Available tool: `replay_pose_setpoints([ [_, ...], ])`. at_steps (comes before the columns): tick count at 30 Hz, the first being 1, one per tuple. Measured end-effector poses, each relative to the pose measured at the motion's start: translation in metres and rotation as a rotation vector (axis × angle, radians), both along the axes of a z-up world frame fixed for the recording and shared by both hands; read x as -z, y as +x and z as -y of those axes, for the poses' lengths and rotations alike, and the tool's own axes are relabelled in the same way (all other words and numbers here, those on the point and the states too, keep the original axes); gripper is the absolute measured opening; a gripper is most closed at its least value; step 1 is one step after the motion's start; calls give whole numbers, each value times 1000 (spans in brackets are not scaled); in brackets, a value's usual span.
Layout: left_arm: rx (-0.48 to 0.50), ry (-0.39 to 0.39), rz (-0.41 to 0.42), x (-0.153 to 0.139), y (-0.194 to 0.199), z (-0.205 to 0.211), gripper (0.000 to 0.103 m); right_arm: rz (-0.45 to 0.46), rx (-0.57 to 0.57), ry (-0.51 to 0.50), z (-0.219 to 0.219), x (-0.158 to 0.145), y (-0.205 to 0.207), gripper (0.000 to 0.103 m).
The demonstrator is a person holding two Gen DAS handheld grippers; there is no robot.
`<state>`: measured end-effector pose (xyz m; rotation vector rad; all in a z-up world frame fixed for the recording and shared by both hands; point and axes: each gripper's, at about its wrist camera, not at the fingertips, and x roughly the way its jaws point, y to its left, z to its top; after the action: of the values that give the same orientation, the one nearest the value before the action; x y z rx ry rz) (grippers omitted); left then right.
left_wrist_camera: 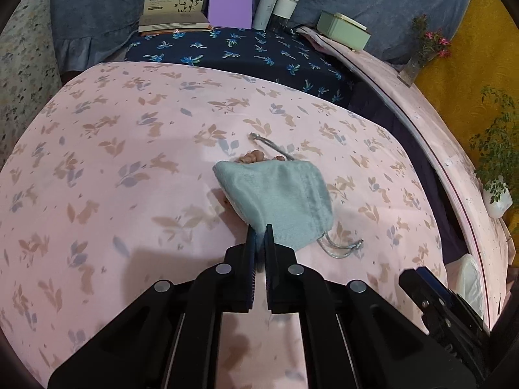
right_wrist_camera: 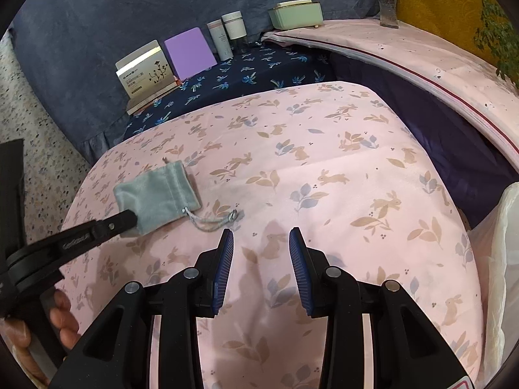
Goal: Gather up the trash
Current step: 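Grasp the grey drawstring pouch with the left gripper and lift it, then move the right gripper toward the brown scrunchie on the bed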
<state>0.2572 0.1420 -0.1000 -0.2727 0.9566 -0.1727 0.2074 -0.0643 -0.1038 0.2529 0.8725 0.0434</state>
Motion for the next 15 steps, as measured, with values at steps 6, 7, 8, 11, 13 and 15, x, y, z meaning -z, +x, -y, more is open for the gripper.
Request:
replay_pose_setpoints([
  [6,-11,4,8,-7,-32,-14,4,15,-25,-3,-13,-10,-9,36],
  [7,-14,11,12,-8,-36,-17,4,18,-31,-4,-16,-12,-11,36],
  [8,-21,20,16,-10,-41,-20,4,20,-36,-5,-19,-14,-11,36],
  [11,-42,30,23,-15,-53,-33,4,22,-57,-1,-29,-17,-11,36],
  [13,-51,24,27,-19,-60,-44,4,19,-75,6,-38,-17,-9,36],
  [15,-65,23,33,-22,-66,-54,4,12,-95,20,-49,-16,-5,36],
])
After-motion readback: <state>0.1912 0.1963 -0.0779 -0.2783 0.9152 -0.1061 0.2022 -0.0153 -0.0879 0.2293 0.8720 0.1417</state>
